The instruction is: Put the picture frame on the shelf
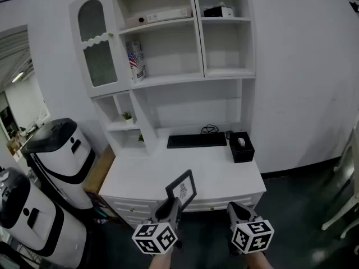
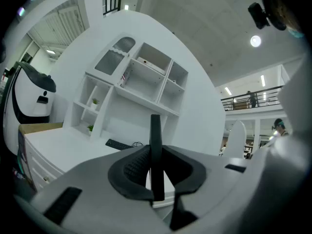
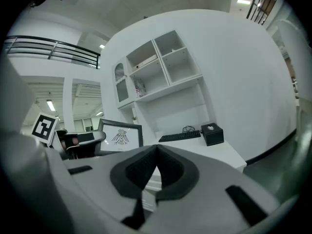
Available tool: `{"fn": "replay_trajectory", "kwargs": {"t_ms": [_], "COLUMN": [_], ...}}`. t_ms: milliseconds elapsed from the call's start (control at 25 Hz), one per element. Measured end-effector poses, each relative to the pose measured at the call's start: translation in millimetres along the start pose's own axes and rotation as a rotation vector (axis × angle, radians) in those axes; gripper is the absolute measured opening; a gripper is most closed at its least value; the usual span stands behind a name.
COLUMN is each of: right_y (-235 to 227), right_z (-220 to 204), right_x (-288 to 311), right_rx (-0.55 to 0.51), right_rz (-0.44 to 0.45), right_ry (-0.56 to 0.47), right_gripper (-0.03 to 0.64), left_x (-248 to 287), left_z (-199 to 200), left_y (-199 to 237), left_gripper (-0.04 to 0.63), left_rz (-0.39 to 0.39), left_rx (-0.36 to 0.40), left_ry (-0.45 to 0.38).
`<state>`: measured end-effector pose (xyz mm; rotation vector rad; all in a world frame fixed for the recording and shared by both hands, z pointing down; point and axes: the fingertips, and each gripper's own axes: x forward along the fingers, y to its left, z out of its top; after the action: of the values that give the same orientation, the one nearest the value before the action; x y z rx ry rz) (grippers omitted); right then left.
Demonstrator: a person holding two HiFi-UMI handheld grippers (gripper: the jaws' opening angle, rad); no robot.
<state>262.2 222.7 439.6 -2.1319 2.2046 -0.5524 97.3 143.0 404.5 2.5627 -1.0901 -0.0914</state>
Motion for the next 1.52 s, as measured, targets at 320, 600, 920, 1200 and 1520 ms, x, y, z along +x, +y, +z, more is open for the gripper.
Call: {"fn": "replay_trajectory", "kwargs": {"t_ms": [320, 600, 920, 1200, 1520], "right_y": [11, 30, 72, 102, 129], "right_z": [4, -3, -11, -20, -26], "right_x": [15, 29, 50, 73, 119], "right_rx": [0.010, 0.001, 0.009, -0.008, -0.023], "right_rz": [0.079, 0.179, 0.353, 0.446, 0.477], "right_ry": [-0.010, 0.001, 0.031, 0.080, 0.070], "right_gripper": [0.000, 0.000, 0.002, 0.003, 0.003], "left_x": [-9, -41, -85, -102, -90], "left_z": [4, 9, 24, 35, 36], "left_y": [15, 40, 69, 96, 145], "left_gripper": [0.067, 0.067, 0.067, 0.067, 0.067], "left_rz": [0.060, 0.185, 0.341, 0.418, 0.422], "left_rx": [-0.011, -0.034, -0.028, -0.030, -0.056], "left_ry": [-0.032, -0.084, -0.151, -0.181, -0.197]}}
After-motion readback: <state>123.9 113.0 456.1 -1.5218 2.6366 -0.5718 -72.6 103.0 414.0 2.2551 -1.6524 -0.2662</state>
